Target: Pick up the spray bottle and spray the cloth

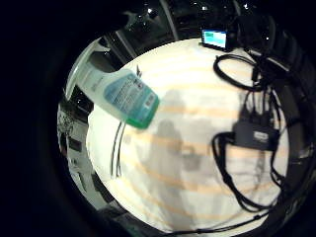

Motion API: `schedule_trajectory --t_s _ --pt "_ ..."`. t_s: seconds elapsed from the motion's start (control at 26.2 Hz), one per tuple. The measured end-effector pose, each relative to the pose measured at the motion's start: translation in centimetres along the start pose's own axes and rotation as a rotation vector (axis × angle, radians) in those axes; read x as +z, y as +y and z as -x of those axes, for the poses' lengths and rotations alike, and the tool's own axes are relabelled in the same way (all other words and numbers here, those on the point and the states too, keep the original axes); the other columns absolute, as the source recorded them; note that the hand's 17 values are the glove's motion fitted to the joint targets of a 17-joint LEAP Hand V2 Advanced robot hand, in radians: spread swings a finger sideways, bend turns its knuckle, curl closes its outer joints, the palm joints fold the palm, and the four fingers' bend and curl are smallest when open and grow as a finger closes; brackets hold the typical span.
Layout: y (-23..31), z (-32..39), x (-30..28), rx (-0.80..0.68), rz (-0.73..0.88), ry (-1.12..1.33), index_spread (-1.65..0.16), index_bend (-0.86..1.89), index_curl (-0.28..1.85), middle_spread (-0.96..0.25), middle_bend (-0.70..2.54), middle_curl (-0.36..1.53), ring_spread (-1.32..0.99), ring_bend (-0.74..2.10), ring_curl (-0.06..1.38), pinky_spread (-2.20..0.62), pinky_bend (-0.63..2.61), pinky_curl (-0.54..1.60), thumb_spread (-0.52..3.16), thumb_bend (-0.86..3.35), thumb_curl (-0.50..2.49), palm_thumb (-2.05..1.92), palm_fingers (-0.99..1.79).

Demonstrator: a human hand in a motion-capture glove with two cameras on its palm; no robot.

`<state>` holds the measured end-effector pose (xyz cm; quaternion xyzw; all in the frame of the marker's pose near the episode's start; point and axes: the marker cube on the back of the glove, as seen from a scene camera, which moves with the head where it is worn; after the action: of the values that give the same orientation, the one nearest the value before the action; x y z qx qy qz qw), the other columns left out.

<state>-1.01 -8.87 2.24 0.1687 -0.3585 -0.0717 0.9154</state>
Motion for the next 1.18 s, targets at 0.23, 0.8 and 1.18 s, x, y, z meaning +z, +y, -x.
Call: schedule_trajectory --t_s 0.23,0.8,1.18 --pt "-3.0 -0.6 3.0 0.08 0.007 -0.175 -0.2 0.1 0.13 0.07 0.35 0.31 0.07 0.38 0.23 0.19 0.48 0.33 0.94 -0.03 0.28 0.49 0.06" --pt "-7.9 0.2 6.2 0.233 -0.277 -0.476 -0.19 0.21 0.24 -0.04 0.57 0.4 -0.02 0.52 0.28 0.14 0.23 0.26 0.91 0.07 0.37 0.77 0.85" --pt "-9.1 0.9 7.4 0.133 -0.281 -0.485 -0.21 0.46 0.4 -0.07 0.65 0.47 -0.1 0.49 0.34 0.06 0.11 0.22 0.59 0.08 0.51 0.96 1.19"
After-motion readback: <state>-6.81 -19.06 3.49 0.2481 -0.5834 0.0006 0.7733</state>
